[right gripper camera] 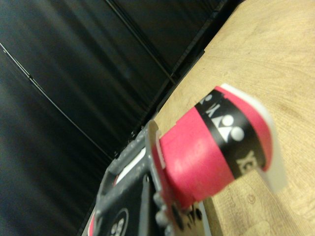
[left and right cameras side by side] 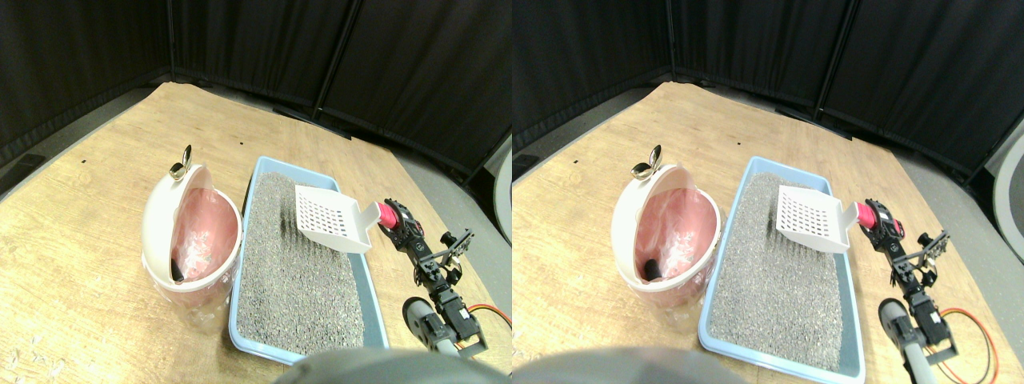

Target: Scoop (unimanual)

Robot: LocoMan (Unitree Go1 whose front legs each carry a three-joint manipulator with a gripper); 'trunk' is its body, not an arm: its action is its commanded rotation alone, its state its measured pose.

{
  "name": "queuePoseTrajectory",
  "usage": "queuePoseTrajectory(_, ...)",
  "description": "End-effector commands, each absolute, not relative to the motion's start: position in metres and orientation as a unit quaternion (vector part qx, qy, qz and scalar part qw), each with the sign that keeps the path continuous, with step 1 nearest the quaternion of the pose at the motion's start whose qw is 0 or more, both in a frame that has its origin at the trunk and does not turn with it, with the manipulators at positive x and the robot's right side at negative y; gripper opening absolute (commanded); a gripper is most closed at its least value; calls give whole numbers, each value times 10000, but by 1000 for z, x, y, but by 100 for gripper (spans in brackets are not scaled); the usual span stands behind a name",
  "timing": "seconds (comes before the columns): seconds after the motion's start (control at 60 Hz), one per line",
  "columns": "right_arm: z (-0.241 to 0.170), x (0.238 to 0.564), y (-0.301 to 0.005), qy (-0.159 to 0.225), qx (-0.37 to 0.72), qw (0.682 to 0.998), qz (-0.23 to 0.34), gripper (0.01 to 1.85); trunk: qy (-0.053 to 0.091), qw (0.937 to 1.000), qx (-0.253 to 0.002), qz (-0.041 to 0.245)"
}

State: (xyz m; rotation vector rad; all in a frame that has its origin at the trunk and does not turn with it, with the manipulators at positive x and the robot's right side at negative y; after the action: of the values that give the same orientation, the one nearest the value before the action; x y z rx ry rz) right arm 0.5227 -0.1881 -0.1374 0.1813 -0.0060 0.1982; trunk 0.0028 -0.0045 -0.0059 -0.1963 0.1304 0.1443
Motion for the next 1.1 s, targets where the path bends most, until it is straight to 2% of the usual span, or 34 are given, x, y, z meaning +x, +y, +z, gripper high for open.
queuePoseTrajectory(0.017, -136, 521, -184, -223, 1194, 9880, 956, 6, 581, 9901, -1040, 744)
queuePoseTrajectory(0.233, -155, 515, -185, -121, 1175, 9876, 1033, 6, 614, 9894, -1069, 772)
queuePoseTrajectory(0.5, -182, 510, -190, 88, 1367, 9878, 745, 6, 655, 9887, -1084, 799)
queuePoseTrajectory(0.783, -202, 511, -193, 556, 1572, 9847, 496, 6, 707, 9881, -1099, 812)
queuePoseTrajectory(0.967, -213, 510, -195, 619, 1464, 9867, 339, 6, 719, 9882, -1090, 803)
queuePoseTrajectory(1.1, -216, 512, -197, 909, 1415, 9855, 221, 6, 731, 9880, -1098, 804)
